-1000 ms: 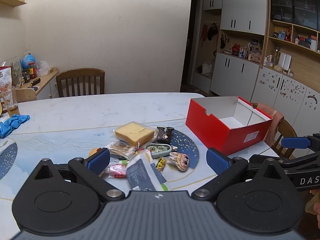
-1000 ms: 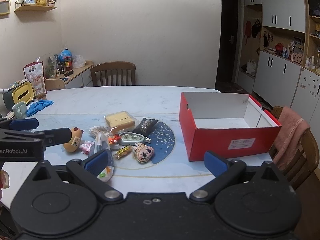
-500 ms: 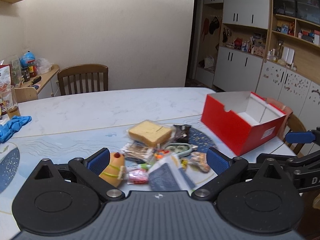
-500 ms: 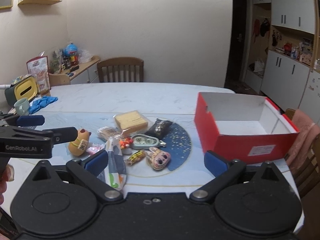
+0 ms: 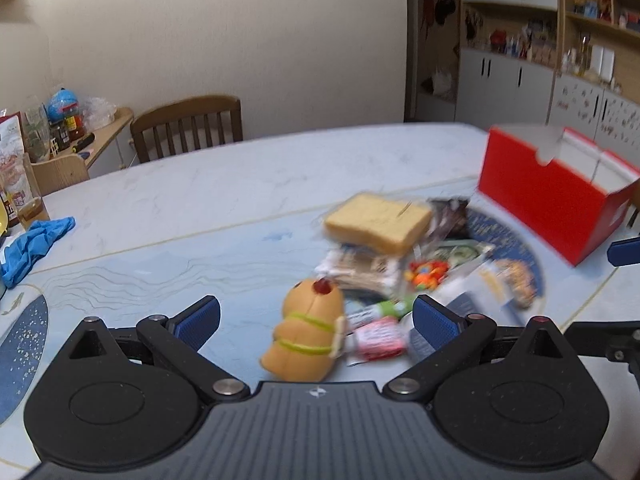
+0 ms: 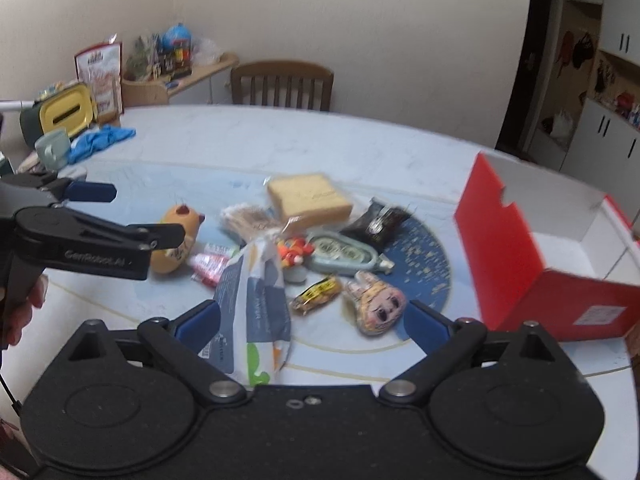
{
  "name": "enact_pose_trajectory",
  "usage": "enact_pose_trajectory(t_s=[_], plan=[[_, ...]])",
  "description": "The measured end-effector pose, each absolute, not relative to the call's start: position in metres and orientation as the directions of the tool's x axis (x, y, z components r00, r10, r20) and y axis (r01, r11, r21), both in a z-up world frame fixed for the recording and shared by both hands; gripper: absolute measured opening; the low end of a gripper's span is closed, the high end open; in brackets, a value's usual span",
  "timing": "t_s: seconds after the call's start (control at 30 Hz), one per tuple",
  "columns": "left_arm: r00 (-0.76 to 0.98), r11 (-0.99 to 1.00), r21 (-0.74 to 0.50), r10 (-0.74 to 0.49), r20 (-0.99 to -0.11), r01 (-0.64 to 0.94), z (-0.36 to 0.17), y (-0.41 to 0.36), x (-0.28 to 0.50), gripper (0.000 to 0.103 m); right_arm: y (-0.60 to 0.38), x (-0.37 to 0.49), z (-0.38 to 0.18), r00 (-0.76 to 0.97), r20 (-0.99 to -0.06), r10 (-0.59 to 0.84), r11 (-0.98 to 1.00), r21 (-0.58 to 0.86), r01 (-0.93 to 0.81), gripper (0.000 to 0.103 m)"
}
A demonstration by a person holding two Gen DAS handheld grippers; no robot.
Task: Organize objects
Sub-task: 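Reach the right gripper to the tissue pack while the left reaches the yellow toy, then grasp and lift the tissue pack and yellow toy, carry both toward the red box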
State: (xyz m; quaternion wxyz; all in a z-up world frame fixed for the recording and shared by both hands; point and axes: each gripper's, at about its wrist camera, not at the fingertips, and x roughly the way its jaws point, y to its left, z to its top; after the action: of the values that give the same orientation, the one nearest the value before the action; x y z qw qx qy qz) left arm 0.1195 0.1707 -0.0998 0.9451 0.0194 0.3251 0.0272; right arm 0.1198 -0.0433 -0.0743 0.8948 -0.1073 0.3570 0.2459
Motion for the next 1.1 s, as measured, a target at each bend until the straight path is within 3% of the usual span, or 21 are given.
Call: enact_pose_trajectory(t_s=[0.1, 0.33, 0.6, 0.67, 0.8, 0.97, 1.1], plan=[[0.764, 0.998, 0.044, 0.055, -0.642, -0.035, -0.112, 0.179, 0.131, 0.103, -0.035, 0.128, -0.086, 0.587, -0.722, 0.366, 0.853, 0.007, -0.522, 0.096], [0.746, 0.999, -0.022, 0.006, -0.666, -0.028, -0.125, 0.195, 0.143, 0.1, -0.013, 0.135, -0.102, 0.534, -0.759, 0.372, 0.826, 0.008, -0.564, 0.082], [0.716, 0.999, -0.047, -0.036, -0.697, 0.004, -0.133, 0.195, 0.148, 0.065, 0.003, 0.139, -0.114, 0.507, -0.785, 0.358, 0.816, -0.001, -0.578, 0.071], [0.712, 0.998, -0.059, -0.048, -0.7, 0.01, -0.135, 0.196, 0.148, 0.055, 0.005, 0.14, -0.116, 0.5, -0.791, 0.353, 0.816, 0.0, -0.578, 0.06], [0.714, 0.998, -0.057, -0.052, -0.698, 0.017, -0.134, 0.197, 0.147, 0.052, 0.006, 0.144, -0.116, 0.495, -0.795, 0.352, 0.825, 0.013, -0.566, 0.05], [0.712, 0.998, -0.064, -0.057, -0.7, 0.017, -0.133, 0.199, 0.145, 0.049, 0.007, 0.143, -0.113, 0.505, -0.788, 0.353, 0.827, 0.011, -0.562, 0.029], [0.711, 0.998, -0.056, -0.055, -0.701, 0.022, -0.13, 0.196, 0.141, 0.048, 0.003, 0.143, -0.107, 0.512, -0.778, 0.364, 0.832, 0.024, -0.555, 0.023]])
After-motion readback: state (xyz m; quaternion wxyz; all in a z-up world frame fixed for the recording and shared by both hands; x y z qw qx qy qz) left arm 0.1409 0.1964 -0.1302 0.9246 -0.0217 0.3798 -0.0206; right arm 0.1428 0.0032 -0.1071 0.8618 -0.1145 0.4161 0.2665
